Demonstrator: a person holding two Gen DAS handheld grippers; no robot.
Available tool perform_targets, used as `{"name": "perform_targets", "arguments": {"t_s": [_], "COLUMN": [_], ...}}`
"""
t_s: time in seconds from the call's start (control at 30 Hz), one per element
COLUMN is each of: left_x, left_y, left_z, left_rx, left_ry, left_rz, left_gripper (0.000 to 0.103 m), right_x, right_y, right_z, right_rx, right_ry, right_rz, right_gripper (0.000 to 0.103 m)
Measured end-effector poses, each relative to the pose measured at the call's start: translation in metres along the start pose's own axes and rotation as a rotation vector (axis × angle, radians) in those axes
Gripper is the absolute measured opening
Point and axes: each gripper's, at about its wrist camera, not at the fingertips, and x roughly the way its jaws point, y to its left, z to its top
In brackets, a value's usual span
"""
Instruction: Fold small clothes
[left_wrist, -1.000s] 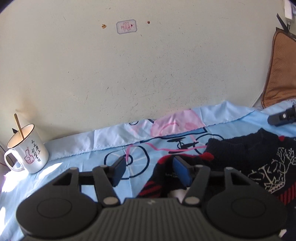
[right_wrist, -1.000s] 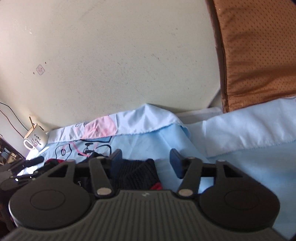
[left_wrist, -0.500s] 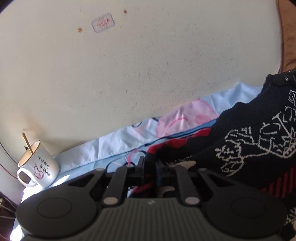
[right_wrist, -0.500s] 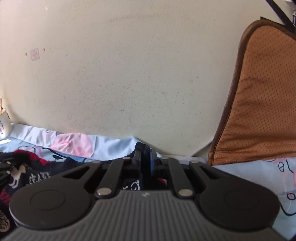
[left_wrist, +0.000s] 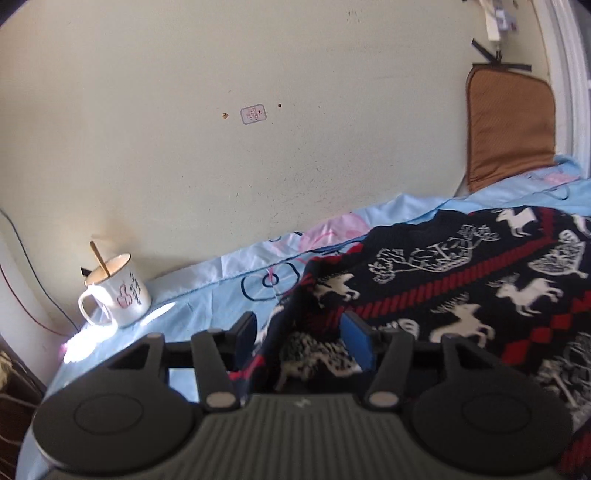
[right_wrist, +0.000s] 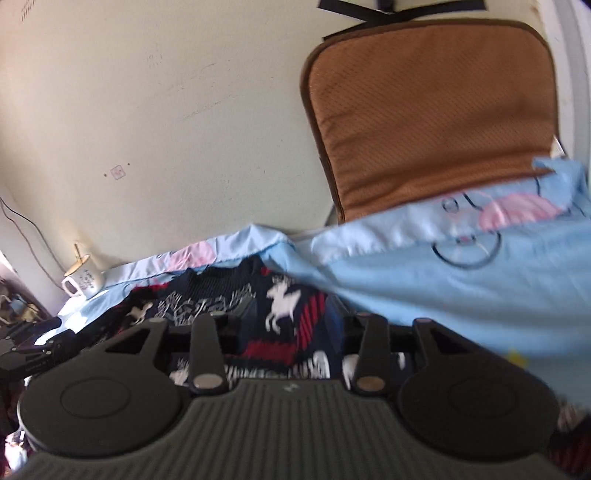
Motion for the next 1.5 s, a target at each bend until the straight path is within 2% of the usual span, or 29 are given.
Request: {"name": "perform_targets", "arguments": {"t_s": [0.1,0.2,0.23,0.27,0.37,0.4,0.43,0.47,0.5,0.57,0.6,0.63,0.67,0.7,0.73,0.77,0.83,0.93,1.03,1.2,1.33,1.37,1.43,1.47,1.5], "left_x": [-0.036,-0.061,-0.068,-0.074,-0.085,-0.087,-0.088,-0.089,-0.091,-0.094,-0.095,-0.096,-0.097,-0.100,-0.102,-0.105,-0.109,-0.116,-0.123,-0.135,-0.145,-0.146,-0.149,-0.149,-0.150], "left_y": [0.002,-0.007,-0.011,-0.015,-0.026,-0.028,-0.030,-0.032,-0.034,-0.034,-0.033,-0.032,-0.032,-0.032,-0.030,-0.029,-0.026,-0.023,-0.023,-0.029,-0.032,-0.033,-0.036,-0.038,-0.040], "left_z": [-0.027,-0.052,-0.058,-0.065,-0.084,-0.091,-0.095,-0.099,-0.104,-0.109,-0.113,-0.116,-0.118,-0.121,-0.123,-0.126,-0.131,-0.133,-0.134,-0.141,-0.150,-0.152,-0.154,-0.155,-0.155], "left_rx": [-0.065,-0.133,-0.149,-0.162,-0.200,-0.215,-0.226,-0.238,-0.250,-0.265,-0.269,-0.274,-0.279,-0.286,-0.289,-0.293,-0.312,-0.327,-0.334,-0.323,-0.337,-0.343,-0.346,-0.346,-0.348], "left_ry": [0.014,0.046,0.053,0.061,0.114,0.131,0.143,0.155,0.167,0.181,0.190,0.198,0.205,0.213,0.216,0.219,0.230,0.234,0.244,0.263,0.280,0.286,0.279,0.276,0.273], "left_rz": [-0.108,-0.185,-0.200,-0.212,-0.209,-0.213,-0.212,-0.207,-0.202,-0.195,-0.186,-0.181,-0.180,-0.179,-0.178,-0.179,-0.188,-0.207,-0.226,-0.240,-0.256,-0.260,-0.253,-0.248,-0.241], "left_gripper": [0.055,0.055,0.056,0.056,0.056,0.056,0.056,0.056,0.056,0.056,0.056,0.056,0.056,0.056,0.056,0.056,0.056,0.057,0.059,0.061,0.062,0.062,0.062,0.059,0.053], "right_x": [-0.014,-0.019,-0.023,-0.025,-0.033,-0.031,-0.028,-0.026,-0.029,-0.039,-0.044,-0.050,-0.055,-0.061,-0.066,-0.070,-0.078,-0.090,-0.096,-0.097,-0.089,-0.087,-0.083,-0.085,-0.092], "right_y": [-0.011,-0.033,-0.044,-0.052,-0.078,-0.082,-0.084,-0.087,-0.092,-0.095,-0.094,-0.096,-0.099,-0.105,-0.110,-0.111,-0.093,-0.053,-0.010,0.029,0.055,0.062,0.074,0.079,0.079], "right_z": [-0.045,-0.072,-0.078,-0.081,-0.080,-0.076,-0.072,-0.068,-0.063,-0.051,-0.046,-0.041,-0.039,-0.038,-0.042,-0.048,-0.068,-0.111,-0.156,-0.209,-0.224,-0.227,-0.224,-0.223,-0.220], "right_rx": [0.118,0.270,0.327,0.372,0.524,0.523,0.496,0.476,0.471,0.416,0.383,0.355,0.360,0.409,0.461,0.481,0.424,0.297,0.212,0.213,0.230,0.210,0.120,0.083,0.047], "right_ry": [0.027,0.028,0.000,-0.036,-0.152,-0.188,-0.199,-0.206,-0.246,-0.352,-0.403,-0.455,-0.459,-0.436,-0.400,-0.354,-0.233,-0.053,0.079,0.197,0.213,0.218,0.213,0.209,0.185], "right_rz": [-0.013,-0.050,-0.071,-0.056,-0.077,-0.123,-0.174,-0.199,-0.198,-0.251,-0.297,-0.400,-0.428,-0.386,-0.284,-0.180,-0.015,0.143,0.258,0.326,0.372,0.371,0.331,0.305,0.269], "right_gripper": [0.060,0.060,0.060,0.060,0.058,0.043,0.024,0.009,0.009,0.009,0.007,0.003,0.005,0.011,0.013,0.019,0.029,0.045,0.052,0.060,0.060,0.057,0.019,0.008,0.007]}}
